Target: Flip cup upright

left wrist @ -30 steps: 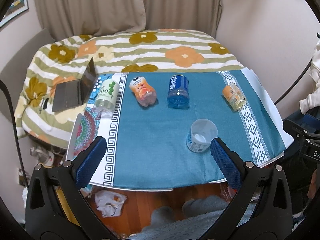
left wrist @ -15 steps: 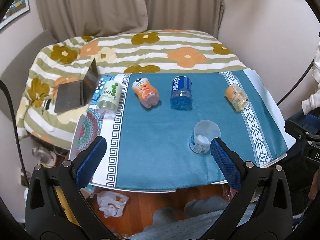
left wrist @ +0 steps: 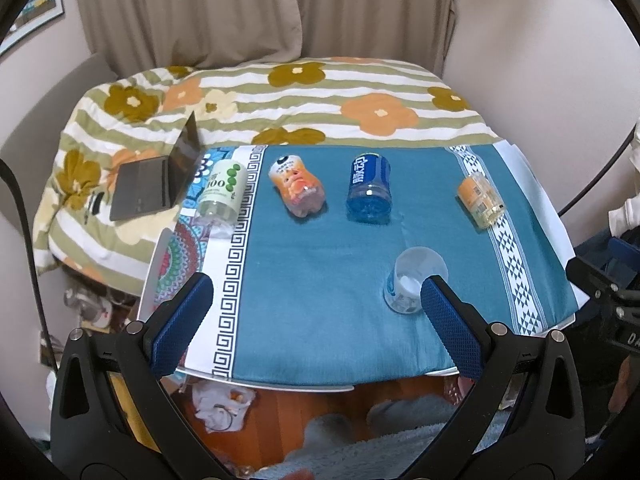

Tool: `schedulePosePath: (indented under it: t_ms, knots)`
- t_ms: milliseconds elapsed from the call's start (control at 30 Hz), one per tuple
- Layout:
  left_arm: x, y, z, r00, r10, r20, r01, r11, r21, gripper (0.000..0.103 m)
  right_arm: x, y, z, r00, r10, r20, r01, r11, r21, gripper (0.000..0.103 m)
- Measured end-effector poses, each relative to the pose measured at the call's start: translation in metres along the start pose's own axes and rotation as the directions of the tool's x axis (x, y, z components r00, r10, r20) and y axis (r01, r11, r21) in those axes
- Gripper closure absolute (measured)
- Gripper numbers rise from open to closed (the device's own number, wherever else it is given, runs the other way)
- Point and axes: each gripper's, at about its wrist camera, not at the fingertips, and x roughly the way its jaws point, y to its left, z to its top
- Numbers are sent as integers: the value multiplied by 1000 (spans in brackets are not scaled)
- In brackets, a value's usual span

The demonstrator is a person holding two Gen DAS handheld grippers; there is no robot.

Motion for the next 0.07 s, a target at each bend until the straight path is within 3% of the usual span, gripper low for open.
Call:
schedulePosePath:
  t_ms: [67]
  knots:
    - [1,-1,2,1000,8,3,-8,1000,1,0,1,4,-1,1000,13,3,-13,1000,-12,0]
